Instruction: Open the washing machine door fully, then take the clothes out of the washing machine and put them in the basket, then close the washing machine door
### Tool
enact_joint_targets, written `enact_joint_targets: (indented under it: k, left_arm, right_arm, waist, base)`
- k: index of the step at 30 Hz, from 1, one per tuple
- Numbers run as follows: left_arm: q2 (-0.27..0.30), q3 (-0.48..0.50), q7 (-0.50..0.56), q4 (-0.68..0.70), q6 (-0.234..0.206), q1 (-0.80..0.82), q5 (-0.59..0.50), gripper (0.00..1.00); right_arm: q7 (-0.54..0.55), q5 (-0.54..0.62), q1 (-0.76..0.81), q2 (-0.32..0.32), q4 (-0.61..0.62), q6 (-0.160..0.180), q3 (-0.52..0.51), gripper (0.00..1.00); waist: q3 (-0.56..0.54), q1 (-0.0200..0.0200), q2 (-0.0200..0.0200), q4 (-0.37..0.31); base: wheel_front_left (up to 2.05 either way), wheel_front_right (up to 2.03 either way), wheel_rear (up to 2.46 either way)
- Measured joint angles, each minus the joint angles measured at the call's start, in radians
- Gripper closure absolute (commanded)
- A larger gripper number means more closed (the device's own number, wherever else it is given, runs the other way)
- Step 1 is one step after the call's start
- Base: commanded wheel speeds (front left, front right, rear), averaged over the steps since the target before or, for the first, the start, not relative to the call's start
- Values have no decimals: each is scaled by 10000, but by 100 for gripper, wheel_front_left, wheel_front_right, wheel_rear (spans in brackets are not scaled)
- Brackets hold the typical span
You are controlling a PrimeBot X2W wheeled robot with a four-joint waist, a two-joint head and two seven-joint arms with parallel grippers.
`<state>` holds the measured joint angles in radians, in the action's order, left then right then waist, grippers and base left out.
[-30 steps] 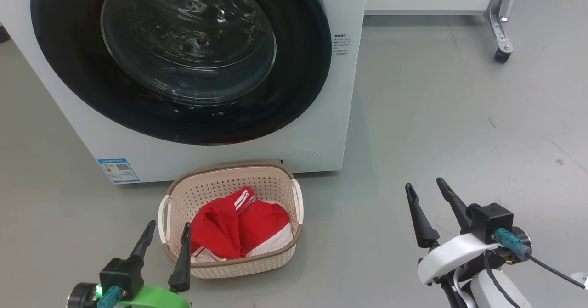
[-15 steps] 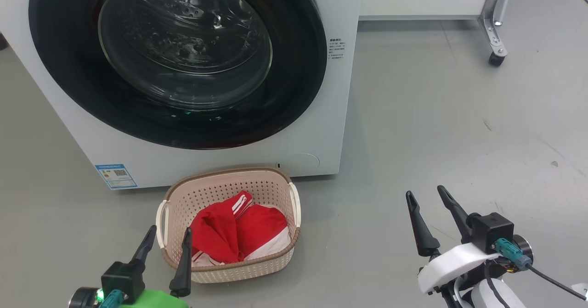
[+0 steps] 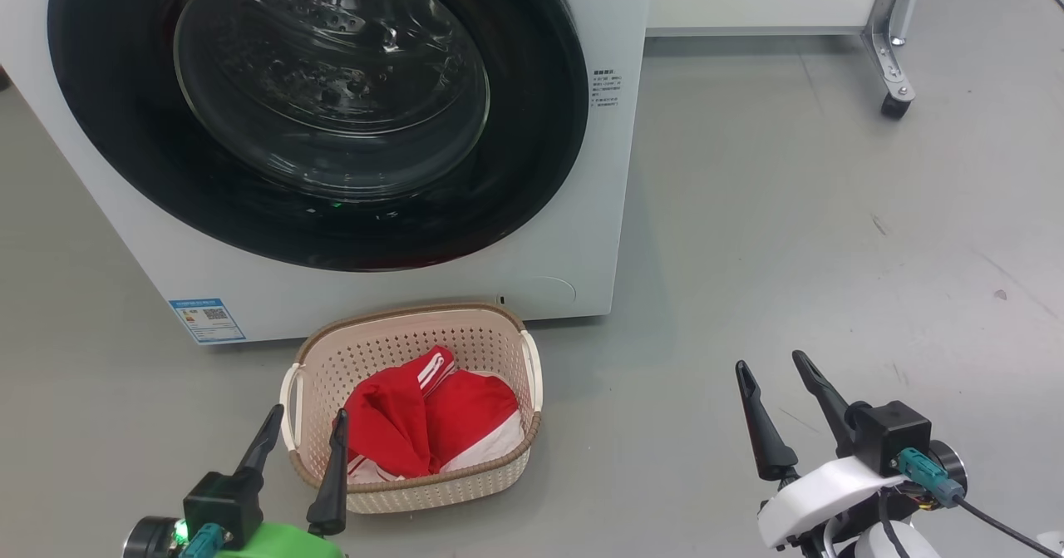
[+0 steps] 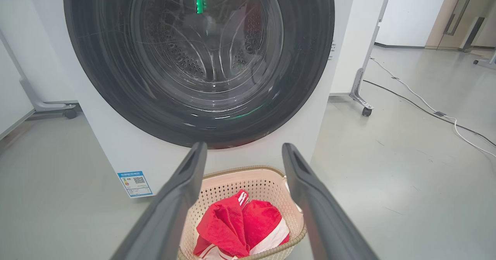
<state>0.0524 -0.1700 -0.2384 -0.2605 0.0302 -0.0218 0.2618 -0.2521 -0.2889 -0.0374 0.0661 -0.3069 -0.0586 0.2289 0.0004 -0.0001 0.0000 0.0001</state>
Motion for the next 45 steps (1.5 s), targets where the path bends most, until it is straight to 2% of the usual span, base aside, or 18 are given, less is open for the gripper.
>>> enact_joint_targets:
  k: [13,14,28,45]
  left_arm:
    - [19,-15,8,111,-29,-3,0,0]
    - [19,-21,8,115,-29,-3,0,100]
    - [-173,-96,48,-1193,-27,-448,107,100]
    - [-194,399,715,-1175,105,-399,2339,100]
  right_arm:
    - [0,2,101,-2,173,10,-36,0]
    - [0,2,102,-2,186,10,-40,100]
    - [38,-134,1097,-84,-1064,-8,59,100]
    - [593,-2334,1060,-111,-859,-105,-495,100]
  waist:
    - [76,0,0,-47]
    - [80,0,0,-48]
    - [82,0,0,-48]
    - [70,1,0,-40]
  base:
    - [0,0,0]
    - [0,0,0]
    - [0,0,0]
    - [0,0,0]
